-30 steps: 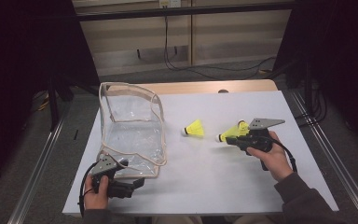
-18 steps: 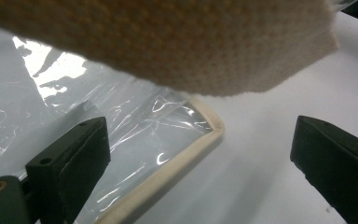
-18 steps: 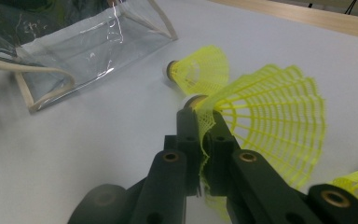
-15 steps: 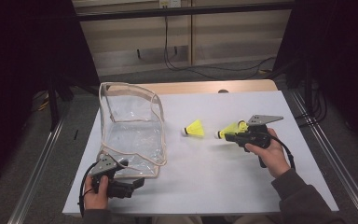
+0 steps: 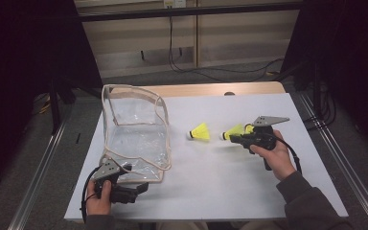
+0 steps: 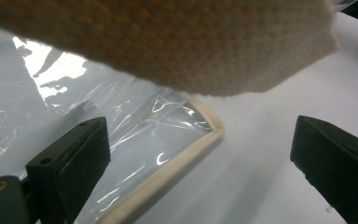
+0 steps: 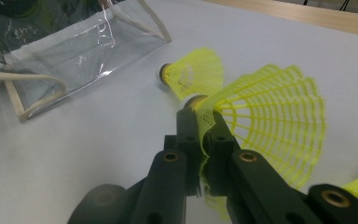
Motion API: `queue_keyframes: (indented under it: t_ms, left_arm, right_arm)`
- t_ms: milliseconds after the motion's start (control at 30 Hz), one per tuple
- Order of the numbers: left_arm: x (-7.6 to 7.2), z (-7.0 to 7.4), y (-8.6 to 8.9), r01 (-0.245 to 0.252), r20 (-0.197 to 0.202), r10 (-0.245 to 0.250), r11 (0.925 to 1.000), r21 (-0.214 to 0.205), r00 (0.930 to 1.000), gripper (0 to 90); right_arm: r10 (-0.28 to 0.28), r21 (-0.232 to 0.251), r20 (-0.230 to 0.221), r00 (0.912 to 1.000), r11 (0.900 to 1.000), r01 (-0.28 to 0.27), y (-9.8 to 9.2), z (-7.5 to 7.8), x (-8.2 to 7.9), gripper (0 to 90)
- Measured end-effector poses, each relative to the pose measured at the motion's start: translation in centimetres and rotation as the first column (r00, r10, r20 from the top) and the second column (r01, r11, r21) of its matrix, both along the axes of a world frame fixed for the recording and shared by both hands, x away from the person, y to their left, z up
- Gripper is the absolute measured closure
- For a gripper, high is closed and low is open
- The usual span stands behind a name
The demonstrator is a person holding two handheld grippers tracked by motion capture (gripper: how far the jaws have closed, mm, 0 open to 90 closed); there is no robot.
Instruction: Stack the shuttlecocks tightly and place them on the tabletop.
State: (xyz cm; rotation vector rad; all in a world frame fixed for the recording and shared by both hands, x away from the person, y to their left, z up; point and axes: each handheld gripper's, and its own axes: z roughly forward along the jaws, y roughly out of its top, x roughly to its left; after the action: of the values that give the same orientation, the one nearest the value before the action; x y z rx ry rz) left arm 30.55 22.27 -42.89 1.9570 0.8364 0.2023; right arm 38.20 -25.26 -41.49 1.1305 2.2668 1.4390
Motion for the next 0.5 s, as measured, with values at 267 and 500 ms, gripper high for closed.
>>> queue_keyframes:
  t_ms: [267,500]
  left_arm:
    - [0.0,0.01,0.02,-0.001,-0.002,0.001,1.0,-0.002,1.0,4.7]
    - [-0.03,0.0,0.07,-0.001,-0.002,0.001,1.0,-0.004,1.0,4.9]
  right_arm:
    - [-0.006,0.005,-0.006,1.0,1.0,0.006,0.47,-0.1,0.43,86.9]
    - [-0.015,0.011,-0.009,0.9998,0.9998,0.015,0.91,-0.16,0.76,86.9]
